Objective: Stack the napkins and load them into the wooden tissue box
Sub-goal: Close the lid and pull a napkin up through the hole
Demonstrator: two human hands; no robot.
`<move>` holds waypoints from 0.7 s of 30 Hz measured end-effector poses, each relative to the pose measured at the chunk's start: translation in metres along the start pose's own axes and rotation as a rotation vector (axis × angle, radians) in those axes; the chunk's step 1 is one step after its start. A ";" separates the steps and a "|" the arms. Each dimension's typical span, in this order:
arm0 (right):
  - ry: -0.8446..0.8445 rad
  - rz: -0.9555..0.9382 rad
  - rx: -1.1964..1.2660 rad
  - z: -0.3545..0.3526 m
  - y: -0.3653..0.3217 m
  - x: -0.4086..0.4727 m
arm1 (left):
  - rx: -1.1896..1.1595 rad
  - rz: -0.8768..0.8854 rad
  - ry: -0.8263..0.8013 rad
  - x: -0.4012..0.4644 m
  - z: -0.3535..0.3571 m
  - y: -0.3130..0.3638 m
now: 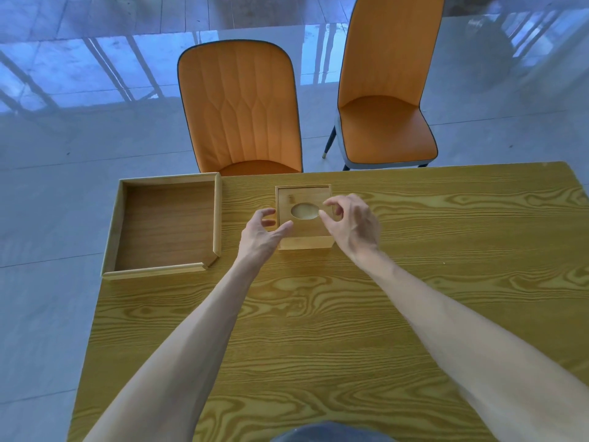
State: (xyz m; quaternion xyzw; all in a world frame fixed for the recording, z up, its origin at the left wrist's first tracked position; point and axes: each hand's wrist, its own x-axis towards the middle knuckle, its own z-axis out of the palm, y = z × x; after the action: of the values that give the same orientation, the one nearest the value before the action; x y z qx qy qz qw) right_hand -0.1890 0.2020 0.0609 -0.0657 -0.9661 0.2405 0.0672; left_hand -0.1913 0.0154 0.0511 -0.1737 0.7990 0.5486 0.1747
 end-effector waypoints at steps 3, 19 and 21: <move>-0.067 -0.108 -0.117 0.007 -0.023 0.010 | 0.051 0.001 0.022 0.000 0.004 0.008; -0.216 -0.176 -0.388 0.021 -0.052 0.028 | 0.133 -0.001 0.049 0.001 0.008 0.004; -0.240 -0.204 -0.367 0.021 -0.050 0.029 | 0.126 -0.002 0.053 0.002 0.008 0.004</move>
State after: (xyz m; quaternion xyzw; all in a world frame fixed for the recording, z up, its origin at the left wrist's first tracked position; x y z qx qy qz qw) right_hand -0.2259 0.1535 0.0694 0.0503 -0.9963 0.0590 -0.0370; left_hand -0.1941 0.0239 0.0512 -0.1777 0.8361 0.4921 0.1648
